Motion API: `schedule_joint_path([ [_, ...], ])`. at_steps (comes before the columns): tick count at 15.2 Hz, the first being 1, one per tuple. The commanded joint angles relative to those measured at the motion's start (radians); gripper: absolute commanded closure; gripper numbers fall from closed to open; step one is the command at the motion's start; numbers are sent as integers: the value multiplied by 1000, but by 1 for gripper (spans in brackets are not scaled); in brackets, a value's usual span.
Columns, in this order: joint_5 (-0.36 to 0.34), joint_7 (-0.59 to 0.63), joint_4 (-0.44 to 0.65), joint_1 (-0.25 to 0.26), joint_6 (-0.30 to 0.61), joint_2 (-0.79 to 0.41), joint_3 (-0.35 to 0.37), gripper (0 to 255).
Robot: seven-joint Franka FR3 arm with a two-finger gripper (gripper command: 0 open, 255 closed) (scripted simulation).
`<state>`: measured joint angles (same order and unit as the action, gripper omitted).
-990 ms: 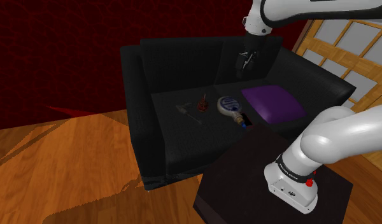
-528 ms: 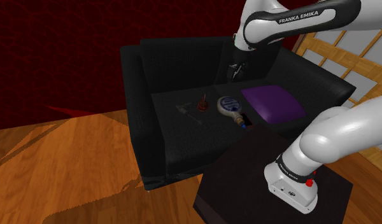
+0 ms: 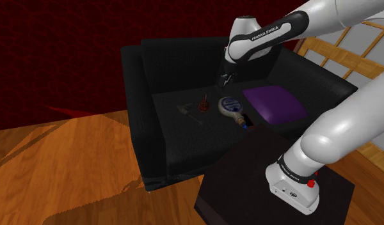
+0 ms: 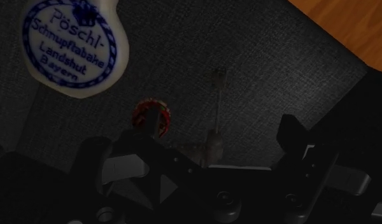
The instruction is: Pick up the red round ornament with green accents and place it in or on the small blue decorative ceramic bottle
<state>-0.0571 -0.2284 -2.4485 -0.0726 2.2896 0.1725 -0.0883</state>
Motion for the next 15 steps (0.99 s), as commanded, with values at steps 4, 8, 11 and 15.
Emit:
schedule_joint_path([
  [4,31,-54,63,-10,149,-202,-21,0],
  [8,72,-102,143,-26,234,-363,-24,0],
  [11,103,-138,218,-43,282,-482,-17,0],
  [15,136,-178,335,-73,328,-641,0,0],
])
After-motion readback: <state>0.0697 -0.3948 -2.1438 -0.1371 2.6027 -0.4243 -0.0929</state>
